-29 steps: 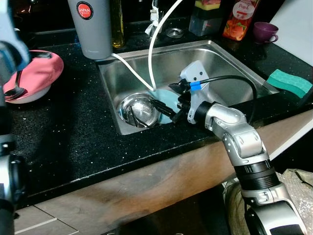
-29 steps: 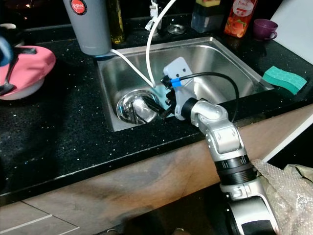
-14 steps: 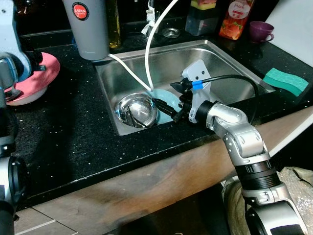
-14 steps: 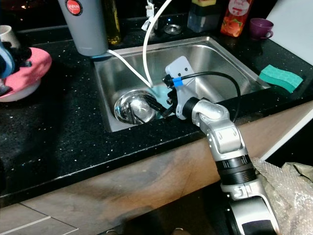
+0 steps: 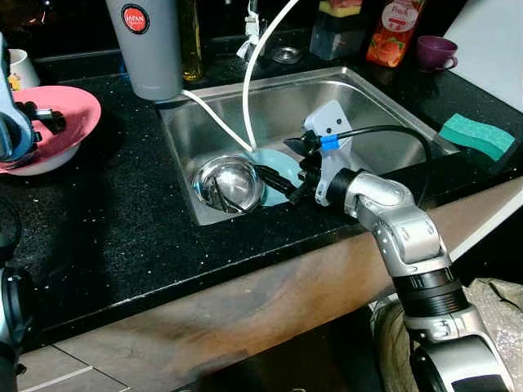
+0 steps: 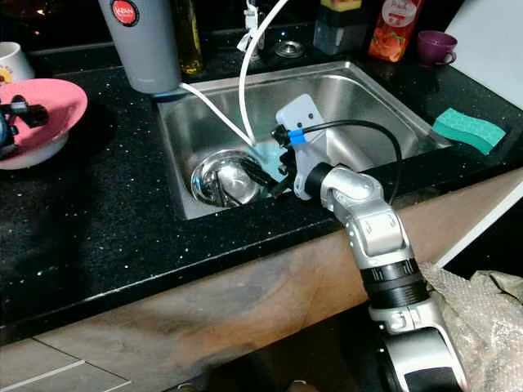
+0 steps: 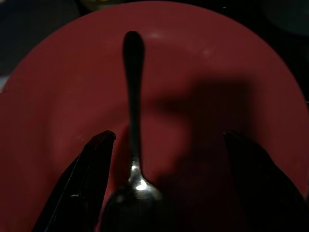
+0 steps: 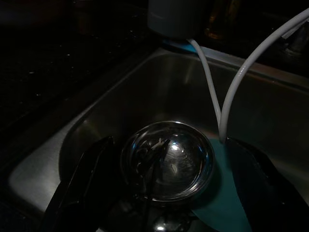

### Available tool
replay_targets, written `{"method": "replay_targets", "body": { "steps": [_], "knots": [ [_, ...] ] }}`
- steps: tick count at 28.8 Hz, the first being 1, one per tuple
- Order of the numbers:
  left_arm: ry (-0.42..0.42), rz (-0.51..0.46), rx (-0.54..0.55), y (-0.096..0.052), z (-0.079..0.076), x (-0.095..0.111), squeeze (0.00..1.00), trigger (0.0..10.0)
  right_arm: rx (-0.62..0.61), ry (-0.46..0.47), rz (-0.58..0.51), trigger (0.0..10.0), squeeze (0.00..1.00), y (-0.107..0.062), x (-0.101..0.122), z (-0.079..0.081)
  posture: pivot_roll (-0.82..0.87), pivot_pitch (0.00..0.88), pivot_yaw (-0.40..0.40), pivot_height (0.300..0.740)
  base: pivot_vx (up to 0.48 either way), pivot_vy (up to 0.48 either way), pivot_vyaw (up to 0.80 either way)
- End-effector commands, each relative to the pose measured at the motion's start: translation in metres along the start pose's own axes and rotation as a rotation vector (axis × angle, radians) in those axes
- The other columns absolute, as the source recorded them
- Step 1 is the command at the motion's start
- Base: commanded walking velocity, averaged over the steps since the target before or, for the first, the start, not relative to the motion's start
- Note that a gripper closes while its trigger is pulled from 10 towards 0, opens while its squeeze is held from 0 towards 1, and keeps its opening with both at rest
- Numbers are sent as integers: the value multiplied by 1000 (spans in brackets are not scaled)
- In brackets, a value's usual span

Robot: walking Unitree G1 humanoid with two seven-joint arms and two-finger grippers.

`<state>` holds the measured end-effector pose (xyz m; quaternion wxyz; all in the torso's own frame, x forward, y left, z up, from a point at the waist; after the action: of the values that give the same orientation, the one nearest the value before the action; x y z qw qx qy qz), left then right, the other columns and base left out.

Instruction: Kitchen organization

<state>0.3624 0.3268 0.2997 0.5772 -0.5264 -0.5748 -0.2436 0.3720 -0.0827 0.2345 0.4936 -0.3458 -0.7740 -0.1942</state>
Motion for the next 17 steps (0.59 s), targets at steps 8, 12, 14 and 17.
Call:
{"method": "replay_targets", "body": {
  "steps": [8,12,14,17],
  "knots": [
    [14,-13,103,-5,27,3,0,10000,12,-4,-1,10000,0,-1,-2,3,33,71,-30,740,0,0,0],
    [11,-10,123,-7,32,1,0,10000,12,-4,0,10000,0,-1,-2,3,34,73,-32,740,0,0,0],
    [-2,26,120,-7,36,-7,0,10000,15,-3,1,10000,0,-1,-2,3,38,76,-37,740,0,0,0],
    [-10,67,109,-5,36,-17,0,10000,19,-5,0,10000,0,-1,-2,4,38,77,-36,740,0,0,0]
  ]
}}
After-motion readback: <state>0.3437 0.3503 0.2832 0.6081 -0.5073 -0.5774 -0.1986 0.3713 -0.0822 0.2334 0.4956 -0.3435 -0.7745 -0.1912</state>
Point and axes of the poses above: a point about 5 cm out from each wrist's last joint towards the gripper, its own y axis pointing out of the wrist towards the gripper, its own x axis along the axis of the wrist's last joint, z = x × y, the point moved 4 cm from there along y, pointing out of the wrist towards the gripper, and after that the axes turned 14 degrees about -y, right-handed, at the moved point
